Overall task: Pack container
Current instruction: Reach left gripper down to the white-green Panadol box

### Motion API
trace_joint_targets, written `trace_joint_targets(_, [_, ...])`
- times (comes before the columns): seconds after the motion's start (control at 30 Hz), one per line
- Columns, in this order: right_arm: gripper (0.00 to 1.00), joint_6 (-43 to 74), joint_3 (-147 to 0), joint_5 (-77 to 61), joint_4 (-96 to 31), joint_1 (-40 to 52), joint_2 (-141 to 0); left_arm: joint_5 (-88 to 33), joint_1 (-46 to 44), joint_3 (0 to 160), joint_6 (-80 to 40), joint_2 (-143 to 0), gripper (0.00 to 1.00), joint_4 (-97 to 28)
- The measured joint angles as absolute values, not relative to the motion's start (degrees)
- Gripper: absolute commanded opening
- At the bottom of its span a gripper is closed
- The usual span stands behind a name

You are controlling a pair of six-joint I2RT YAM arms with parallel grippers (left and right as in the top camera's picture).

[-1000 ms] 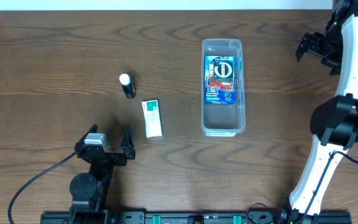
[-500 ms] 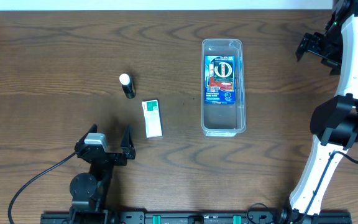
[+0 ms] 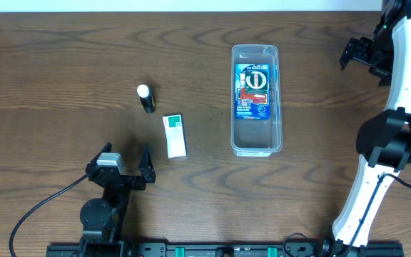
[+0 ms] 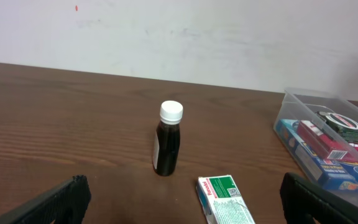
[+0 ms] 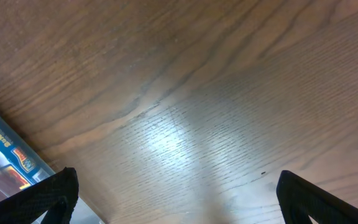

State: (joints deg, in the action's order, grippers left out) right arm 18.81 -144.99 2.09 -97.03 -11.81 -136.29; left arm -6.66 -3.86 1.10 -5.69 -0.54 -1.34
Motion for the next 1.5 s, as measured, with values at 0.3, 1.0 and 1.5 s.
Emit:
trace_joint_targets(0.3, [0.99, 18.81, -144.99, 2.09, -97.03, -11.81, -136.29, -6.66, -3.86, 1.10, -5.69, -0.54, 0.98, -1.34])
trace_joint_targets(1.0, [0.99, 18.81, -144.99, 2.09, -97.03, -11.81, -136.29, -8.32, -3.86, 1.10, -8.56, -0.54, 0.98, -0.97])
trace_joint_targets(1.5, [0.99, 18.81, -144.97, 1.93, -97.01, -11.81, -136.29, -24.53, -3.92, 26.57, -11.68, -10.90, 0.98, -27.79])
